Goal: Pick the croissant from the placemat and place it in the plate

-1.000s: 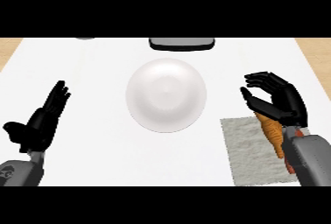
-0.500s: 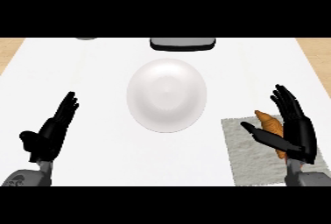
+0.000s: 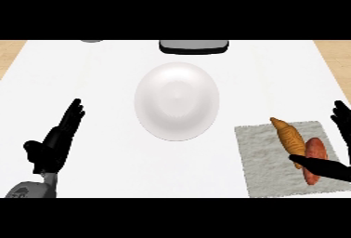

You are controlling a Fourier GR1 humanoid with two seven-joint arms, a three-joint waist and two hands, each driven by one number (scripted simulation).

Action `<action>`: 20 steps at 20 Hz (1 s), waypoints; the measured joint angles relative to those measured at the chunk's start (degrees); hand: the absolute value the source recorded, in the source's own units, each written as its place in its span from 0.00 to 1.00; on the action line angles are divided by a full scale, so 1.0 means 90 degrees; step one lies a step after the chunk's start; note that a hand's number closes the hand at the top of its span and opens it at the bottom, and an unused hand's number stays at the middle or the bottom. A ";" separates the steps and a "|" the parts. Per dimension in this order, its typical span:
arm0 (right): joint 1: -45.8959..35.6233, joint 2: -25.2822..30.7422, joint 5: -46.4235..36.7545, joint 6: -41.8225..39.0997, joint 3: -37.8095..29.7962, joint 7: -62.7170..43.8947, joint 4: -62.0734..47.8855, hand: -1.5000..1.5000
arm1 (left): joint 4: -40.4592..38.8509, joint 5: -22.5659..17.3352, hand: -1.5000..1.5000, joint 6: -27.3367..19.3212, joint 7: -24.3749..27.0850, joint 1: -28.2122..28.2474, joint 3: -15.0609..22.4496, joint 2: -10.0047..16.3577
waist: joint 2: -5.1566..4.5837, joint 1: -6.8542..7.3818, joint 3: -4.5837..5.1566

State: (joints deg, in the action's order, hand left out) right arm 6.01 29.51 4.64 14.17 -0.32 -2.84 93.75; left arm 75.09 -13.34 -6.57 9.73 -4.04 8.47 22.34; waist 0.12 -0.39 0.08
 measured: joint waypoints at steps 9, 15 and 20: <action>-0.0054 0.1118 -0.0151 -0.1358 0.0234 -0.1836 0.0379 0.00 | -0.0069 0.0125 0.50 0.0057 0.0008 -0.0062 -0.0109 -0.0120 | -0.0011 0.0036 -0.0003; -0.0145 0.1074 -0.0429 -0.1858 0.0335 -0.2495 0.0287 0.00 | 0.0168 0.0192 0.50 0.0216 -0.0114 0.0091 -0.0267 -0.0124 | -0.0010 0.0050 -0.0007; -0.0658 0.0992 -0.0838 -0.2259 0.0476 -0.2839 -0.0289 0.00 | 0.0186 0.0389 0.50 0.0155 -0.0161 0.0078 -0.0267 -0.0336 | -0.0016 0.0070 -0.0008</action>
State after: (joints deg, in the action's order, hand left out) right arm 0.10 38.45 -2.90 -6.16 3.96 -28.38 91.15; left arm 76.77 -9.84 -5.18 8.27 -3.34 6.07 19.32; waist -0.02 0.24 0.01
